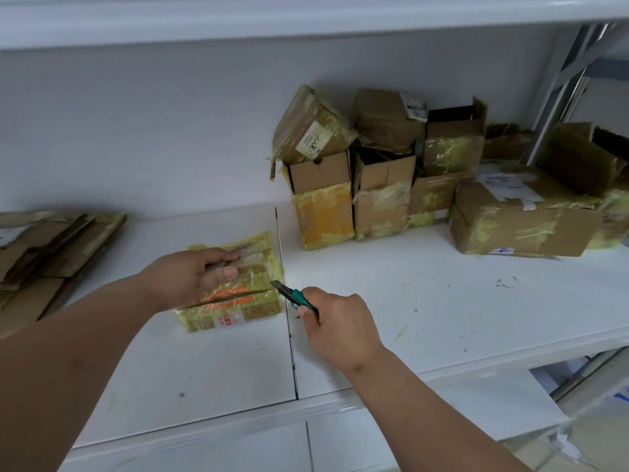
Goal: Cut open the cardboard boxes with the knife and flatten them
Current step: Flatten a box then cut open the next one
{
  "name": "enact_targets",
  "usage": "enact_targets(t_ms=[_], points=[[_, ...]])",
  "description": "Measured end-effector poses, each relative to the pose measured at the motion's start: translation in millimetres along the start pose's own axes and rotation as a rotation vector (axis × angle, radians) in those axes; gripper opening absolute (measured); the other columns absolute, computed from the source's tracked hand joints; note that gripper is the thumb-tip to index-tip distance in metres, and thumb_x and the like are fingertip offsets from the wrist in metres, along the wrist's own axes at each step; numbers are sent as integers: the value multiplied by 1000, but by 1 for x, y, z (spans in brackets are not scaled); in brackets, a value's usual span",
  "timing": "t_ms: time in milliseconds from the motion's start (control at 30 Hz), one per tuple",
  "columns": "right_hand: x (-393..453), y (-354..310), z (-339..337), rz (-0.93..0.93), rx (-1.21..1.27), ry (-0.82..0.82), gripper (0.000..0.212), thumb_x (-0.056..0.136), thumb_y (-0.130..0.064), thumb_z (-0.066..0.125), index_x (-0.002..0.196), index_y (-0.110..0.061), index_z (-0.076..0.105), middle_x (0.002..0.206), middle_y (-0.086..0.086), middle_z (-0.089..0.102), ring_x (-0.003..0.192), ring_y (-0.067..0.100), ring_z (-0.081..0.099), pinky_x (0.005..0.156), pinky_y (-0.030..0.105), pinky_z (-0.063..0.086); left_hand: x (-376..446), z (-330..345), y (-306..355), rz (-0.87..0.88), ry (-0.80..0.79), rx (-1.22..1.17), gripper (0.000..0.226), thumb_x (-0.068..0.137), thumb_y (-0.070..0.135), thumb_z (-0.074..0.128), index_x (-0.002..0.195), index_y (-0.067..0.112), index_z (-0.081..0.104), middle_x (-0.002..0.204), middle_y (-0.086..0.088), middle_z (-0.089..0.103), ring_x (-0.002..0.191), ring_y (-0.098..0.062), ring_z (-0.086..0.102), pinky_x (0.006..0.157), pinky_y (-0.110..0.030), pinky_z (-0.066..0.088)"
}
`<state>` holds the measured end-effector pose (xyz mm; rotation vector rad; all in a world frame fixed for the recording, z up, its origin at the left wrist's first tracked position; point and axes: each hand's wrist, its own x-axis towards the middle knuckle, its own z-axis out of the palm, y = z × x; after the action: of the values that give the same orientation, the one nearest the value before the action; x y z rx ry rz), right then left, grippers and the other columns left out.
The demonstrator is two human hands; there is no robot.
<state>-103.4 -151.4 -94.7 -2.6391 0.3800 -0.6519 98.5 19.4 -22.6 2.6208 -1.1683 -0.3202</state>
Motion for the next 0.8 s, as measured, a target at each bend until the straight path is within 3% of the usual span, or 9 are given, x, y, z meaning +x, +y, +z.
enact_targets(t_ms=[100,233,333,433,567,633,700,800], points=[[-1,5,1,-5,-65,13,13,88,-25,48,87,-19,60,53,-10,39,42,18,30,59,28,27,-1,-2,0,-13,7,-39,65,77,70,37,136,45,48,136,16,54,122,-11,51,95,-24,34],[-13,11,-7,-4,-227,-223,17,97,-28,38,101,-24,54,70,-6,51,61,23,45,74,36,31,-2,-8,0,-30,43,-86,56,81,76,41,128,46,51,128,11,60,107,-10,51,91,-26,35],[-13,8,-11,-26,-266,-286,20,97,-29,37,103,-24,55,74,-4,53,68,26,53,81,36,34,-3,-19,-3,-92,104,-133,67,70,91,27,116,48,48,115,10,59,102,-14,51,88,-28,37],[-7,8,-12,62,-185,-245,18,99,-31,39,106,-24,54,75,-6,53,69,26,50,76,34,35,-3,-23,-1,-117,36,-148,77,60,95,28,121,54,51,123,16,59,111,-13,54,93,-30,41],[1,2,-12,307,104,-101,14,101,-30,42,107,-22,53,76,-1,58,72,29,59,63,34,44,9,-16,23,-172,-23,33,70,79,82,35,140,50,42,144,11,49,131,-18,46,96,-28,35],[9,-2,-13,483,357,-106,14,101,-27,42,105,-21,53,79,3,62,71,29,65,64,38,52,15,-15,35,-162,-78,107,65,85,77,38,144,50,35,152,10,40,138,-20,39,103,-30,32],[15,-6,-15,667,597,-156,18,100,-22,40,107,-19,56,86,6,65,65,24,68,59,32,51,19,-14,42,-162,-143,157,68,85,75,36,148,51,27,159,8,27,143,-21,30,110,-32,28],[17,-11,-16,810,872,-220,28,100,-14,36,122,-17,53,86,5,66,61,21,70,54,23,44,20,-10,42,-171,-140,236,82,80,86,28,150,42,28,152,3,40,136,-24,41,105,-34,36]])
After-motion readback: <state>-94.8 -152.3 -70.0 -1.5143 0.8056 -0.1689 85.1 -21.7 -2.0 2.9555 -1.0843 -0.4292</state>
